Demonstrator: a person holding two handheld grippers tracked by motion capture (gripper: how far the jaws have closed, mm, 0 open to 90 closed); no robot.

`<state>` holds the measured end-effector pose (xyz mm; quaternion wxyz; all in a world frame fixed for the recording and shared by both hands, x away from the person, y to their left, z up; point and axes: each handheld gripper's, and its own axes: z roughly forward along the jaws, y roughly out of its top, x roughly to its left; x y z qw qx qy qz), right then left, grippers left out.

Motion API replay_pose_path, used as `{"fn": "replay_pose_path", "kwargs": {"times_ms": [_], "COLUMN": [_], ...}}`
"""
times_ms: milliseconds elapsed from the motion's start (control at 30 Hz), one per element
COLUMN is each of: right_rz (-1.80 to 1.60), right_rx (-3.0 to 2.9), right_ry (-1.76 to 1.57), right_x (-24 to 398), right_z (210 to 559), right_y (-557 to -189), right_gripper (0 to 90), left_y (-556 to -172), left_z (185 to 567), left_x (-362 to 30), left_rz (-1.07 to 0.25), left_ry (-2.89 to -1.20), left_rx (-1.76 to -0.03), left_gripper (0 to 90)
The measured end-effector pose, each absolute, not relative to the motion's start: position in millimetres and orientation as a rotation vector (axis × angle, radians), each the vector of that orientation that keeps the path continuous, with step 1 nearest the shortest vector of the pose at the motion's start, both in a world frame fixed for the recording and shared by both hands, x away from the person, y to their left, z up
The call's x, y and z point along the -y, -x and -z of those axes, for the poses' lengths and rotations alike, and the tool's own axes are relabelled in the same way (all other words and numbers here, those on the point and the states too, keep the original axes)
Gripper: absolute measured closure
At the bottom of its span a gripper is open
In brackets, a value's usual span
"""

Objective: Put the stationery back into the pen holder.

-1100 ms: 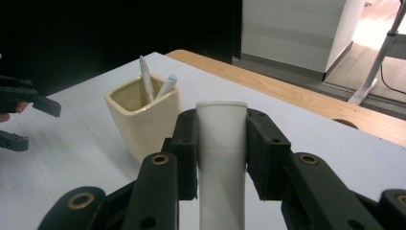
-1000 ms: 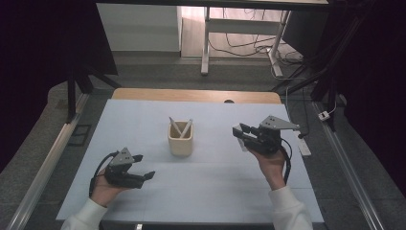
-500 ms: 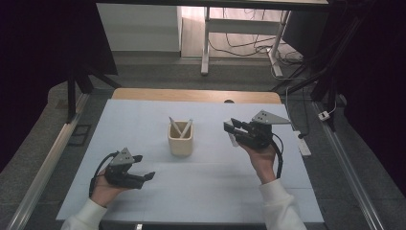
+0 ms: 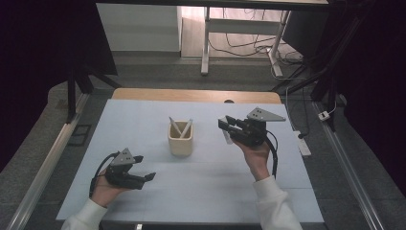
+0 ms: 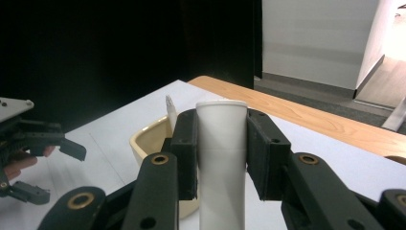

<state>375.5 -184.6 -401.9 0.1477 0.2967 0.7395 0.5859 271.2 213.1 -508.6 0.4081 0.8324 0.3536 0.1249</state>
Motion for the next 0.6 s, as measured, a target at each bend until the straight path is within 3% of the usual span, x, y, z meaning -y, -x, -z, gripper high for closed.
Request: {"fn": "replay_pose_path", "kwargs": {"times_ms": [600], "right_rz": [-1.696], "right_rx": [-2.168], "right_ry": [-0.759], "right_x": [145], "right_z": [381], "right_y": [-381], "right_gripper": [66.6], "left_y": [-271], "left_z": [509], "left_x": [-214], "left_rz": [-0.310], "left_ry": [-2.102], "left_rx": [-0.893], "left_gripper": [17.9]}}
